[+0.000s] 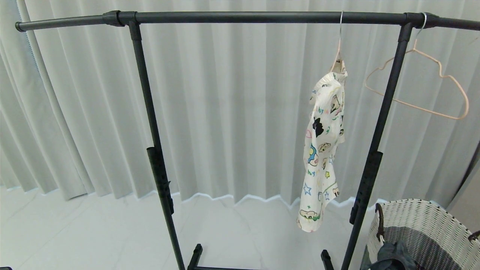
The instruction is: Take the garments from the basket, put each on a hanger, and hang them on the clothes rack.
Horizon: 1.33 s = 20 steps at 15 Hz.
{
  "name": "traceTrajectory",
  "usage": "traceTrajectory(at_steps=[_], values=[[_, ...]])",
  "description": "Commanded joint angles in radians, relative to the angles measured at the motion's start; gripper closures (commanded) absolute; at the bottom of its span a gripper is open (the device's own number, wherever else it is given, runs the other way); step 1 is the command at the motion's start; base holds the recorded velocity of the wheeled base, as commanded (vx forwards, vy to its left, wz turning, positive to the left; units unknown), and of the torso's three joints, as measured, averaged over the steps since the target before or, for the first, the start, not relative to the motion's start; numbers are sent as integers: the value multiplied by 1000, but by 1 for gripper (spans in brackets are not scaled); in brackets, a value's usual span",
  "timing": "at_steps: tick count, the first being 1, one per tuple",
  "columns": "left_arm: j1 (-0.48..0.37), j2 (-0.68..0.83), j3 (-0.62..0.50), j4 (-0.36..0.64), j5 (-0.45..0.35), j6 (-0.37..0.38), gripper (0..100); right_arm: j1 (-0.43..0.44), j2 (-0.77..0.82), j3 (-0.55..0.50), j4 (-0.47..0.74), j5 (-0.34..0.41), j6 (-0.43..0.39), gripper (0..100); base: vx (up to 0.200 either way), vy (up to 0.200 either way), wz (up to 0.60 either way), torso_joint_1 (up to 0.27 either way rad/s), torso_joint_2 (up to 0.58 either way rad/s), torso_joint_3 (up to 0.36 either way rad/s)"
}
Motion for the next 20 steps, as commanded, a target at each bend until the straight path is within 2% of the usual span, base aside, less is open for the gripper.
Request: traceTrajectory(at_steps=[1,5,7,8,9,10,13,14,17,18,20], values=[[4,4,-1,0,1,0,0,0,4,0,0,0,-1,0,200,0,0,-2,12,-2],[4,4,0,0,-3,0,0,2,30,0,0,5,-1,0,200,0,0,2,8,5],[6,2,0,1,-17,0,0,4,45,0,2,88,-1,0,0,0,0,0,0,0],[4,-6,0,0,-29,0,0,2,57,0,0,167,-1,0,0,0,0,0,0,0],[4,-7,0,0,-36,0,0,2,60,0,0,190,-1,0,0,0,0,0,0,0],[4,-6,0,1,-49,0,0,2,102,-5,2,287,-1,0,0,0,0,0,0,0],[4,-18,0,1,-51,0,0,2,350,-92,-7,436,-5,0,0,0,0,0,0,0],[4,-27,0,1,-51,0,0,4,455,-104,-23,442,-8,0,0,0,0,0,0,0],[3,-35,0,1,-51,0,0,7,751,-86,-178,442,-36,0,0,0,0,0,0,0],[3,-33,0,1,-51,0,0,13,827,-83,-224,440,-44,0,0,0,0,0,0,0],[4,-33,0,1,-51,0,0,22,912,-75,-238,442,-50,0,0,0,0,0,0,0]])
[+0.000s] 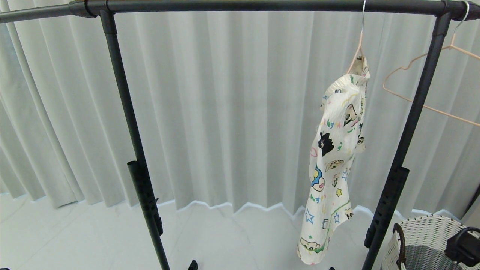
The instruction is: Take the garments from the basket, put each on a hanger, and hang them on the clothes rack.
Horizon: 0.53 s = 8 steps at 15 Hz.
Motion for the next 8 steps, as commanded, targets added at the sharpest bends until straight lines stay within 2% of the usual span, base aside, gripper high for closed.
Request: traceTrajectory(at_steps=[1,6,8], values=[[0,-1,0,0,1,0,0,26,221,21,-37,7,-8,0,0,0,0,0,0,0],[-1,-1,0,0,1,0,0,15,277,93,-62,2,-3,0,0,0,0,0,0,0],[-1,-3,0,0,1,0,0,-44,303,89,-65,2,-3,0,0,0,0,0,0,0]])
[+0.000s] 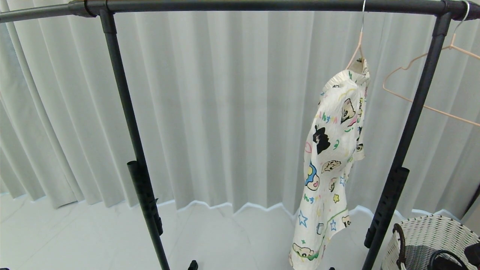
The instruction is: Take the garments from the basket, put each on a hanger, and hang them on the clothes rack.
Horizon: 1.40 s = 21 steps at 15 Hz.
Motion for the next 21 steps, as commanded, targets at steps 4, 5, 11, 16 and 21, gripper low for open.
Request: traceTrajectory(at_steps=[4,5,11,16,21], values=[[2,-8,0,0,1,0,0,-64,147,-28,-170,1,-3,0,0,0,0,0,0,0],[0,-21,0,0,1,1,0,-78,168,-48,-173,1,-7,0,0,0,0,0,0,0],[0,-25,0,0,1,1,0,-120,317,-132,-179,-2,-58,0,0,0,0,0,0,0],[0,-25,0,0,1,1,0,-132,381,-143,-210,-2,-63,0,0,0,0,0,0,0],[0,-24,0,0,1,1,0,-132,380,-111,-217,-2,-70,100,0,0,0,0,0,0]])
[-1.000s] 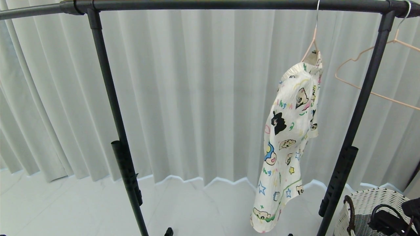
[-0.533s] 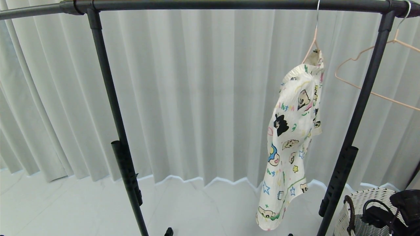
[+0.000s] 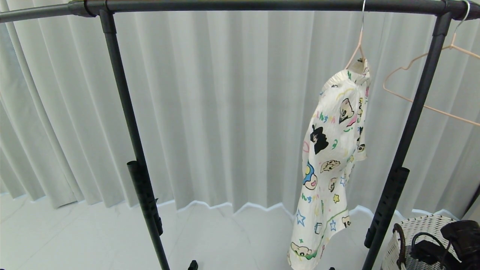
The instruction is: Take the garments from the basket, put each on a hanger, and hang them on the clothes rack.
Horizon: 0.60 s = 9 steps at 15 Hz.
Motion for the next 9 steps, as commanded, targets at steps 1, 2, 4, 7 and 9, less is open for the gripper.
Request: traceTrajectory(at_steps=[1,2,4,7,9], values=[[0,0,0,0,1,0,0,0,-11,18,0,0,-9,100,0,0,0,0,0,0],[0,0,0,0,1,0,0,0,-19,19,0,0,-9,100,0,0,0,0,0,0],[0,-1,0,0,1,0,0,2,-54,25,1,0,-9,100,0,0,0,0,0,0],[-6,-1,0,0,1,0,0,51,-210,33,7,8,-6,100,0,0,0,0,0,0],[-6,-1,0,0,1,0,0,138,-327,19,43,6,-4,100,0,0,0,0,0,0]])
